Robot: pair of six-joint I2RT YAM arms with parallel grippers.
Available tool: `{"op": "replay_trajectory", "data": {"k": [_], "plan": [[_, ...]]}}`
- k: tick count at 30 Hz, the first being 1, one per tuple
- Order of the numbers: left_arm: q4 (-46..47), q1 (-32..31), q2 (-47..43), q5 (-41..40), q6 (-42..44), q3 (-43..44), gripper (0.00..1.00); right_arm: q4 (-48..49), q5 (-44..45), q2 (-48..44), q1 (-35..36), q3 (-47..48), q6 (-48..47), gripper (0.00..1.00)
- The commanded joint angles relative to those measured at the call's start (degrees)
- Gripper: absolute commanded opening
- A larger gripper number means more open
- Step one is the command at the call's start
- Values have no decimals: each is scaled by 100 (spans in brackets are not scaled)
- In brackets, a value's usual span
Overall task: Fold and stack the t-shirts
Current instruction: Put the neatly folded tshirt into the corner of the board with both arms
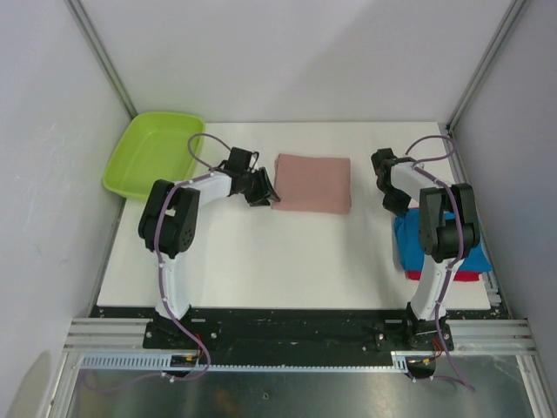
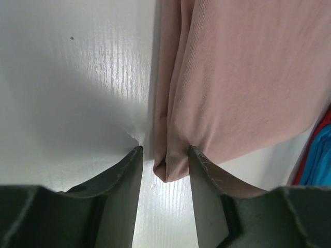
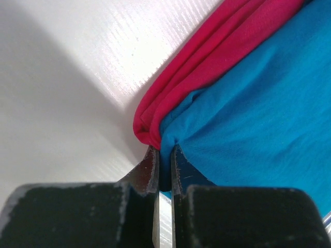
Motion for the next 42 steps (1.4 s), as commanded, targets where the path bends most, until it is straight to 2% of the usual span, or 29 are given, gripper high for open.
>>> {"op": "replay_trajectory", "data": {"k": [1,5,9,11,18,30,42], "plan": [[5,-115,-112,100,-41,-142,44,288,-184,-195,63,111,18,0],[11,-181,-57,-132,-159,-149,33,349,-301,-186,69,140,-4,0],[10,-187,-119,-473,-377,-209,8,343,-370,-182,81,212,-17,0],[2,-183,-282,-748,-505,-327,2,328,-422,-171,84,276,-4,0],[-15,4,-1100,-1438,-722,-1038,0,189,-645,-96,170,756,216,0],[-291,602,-2157,-1745,-508,-2373,0,-30,-958,481,585,1805,637,0],[-538,1088,-2839,-1767,-228,-2961,0,-110,-1435,1233,712,2986,1314,0]]}}
